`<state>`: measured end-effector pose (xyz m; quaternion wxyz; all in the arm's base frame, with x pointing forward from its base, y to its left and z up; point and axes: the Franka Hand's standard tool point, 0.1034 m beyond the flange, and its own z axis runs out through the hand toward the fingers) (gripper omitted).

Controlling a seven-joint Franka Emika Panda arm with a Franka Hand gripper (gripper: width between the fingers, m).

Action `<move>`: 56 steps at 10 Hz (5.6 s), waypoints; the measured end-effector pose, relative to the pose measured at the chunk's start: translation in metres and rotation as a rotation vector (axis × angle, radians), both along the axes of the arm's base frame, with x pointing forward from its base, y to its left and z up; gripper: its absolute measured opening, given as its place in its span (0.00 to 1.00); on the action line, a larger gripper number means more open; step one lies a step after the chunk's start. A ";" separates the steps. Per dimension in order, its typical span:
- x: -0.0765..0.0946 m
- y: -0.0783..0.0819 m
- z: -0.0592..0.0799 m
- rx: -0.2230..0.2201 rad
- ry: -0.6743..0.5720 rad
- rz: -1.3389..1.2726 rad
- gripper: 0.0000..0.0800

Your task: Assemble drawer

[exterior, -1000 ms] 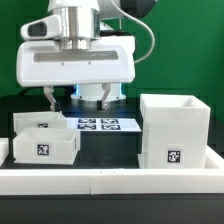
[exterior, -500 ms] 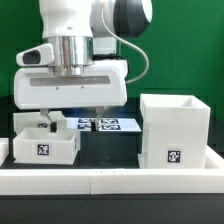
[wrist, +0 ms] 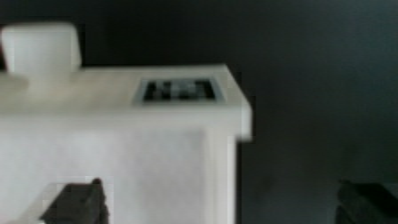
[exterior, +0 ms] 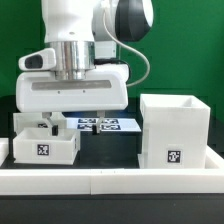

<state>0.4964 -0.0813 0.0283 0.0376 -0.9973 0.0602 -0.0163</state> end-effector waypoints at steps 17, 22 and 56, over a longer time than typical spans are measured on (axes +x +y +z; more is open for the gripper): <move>-0.003 -0.004 -0.024 -0.046 -0.032 0.006 0.05; 0.000 -0.002 -0.016 -0.058 -0.046 0.155 0.05; 0.024 0.051 -0.010 -0.083 -0.010 1.532 0.05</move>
Offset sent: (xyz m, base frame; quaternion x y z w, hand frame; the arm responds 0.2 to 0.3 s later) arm -0.0068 -0.0027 -0.0226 -0.0238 0.0358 -0.0139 0.9990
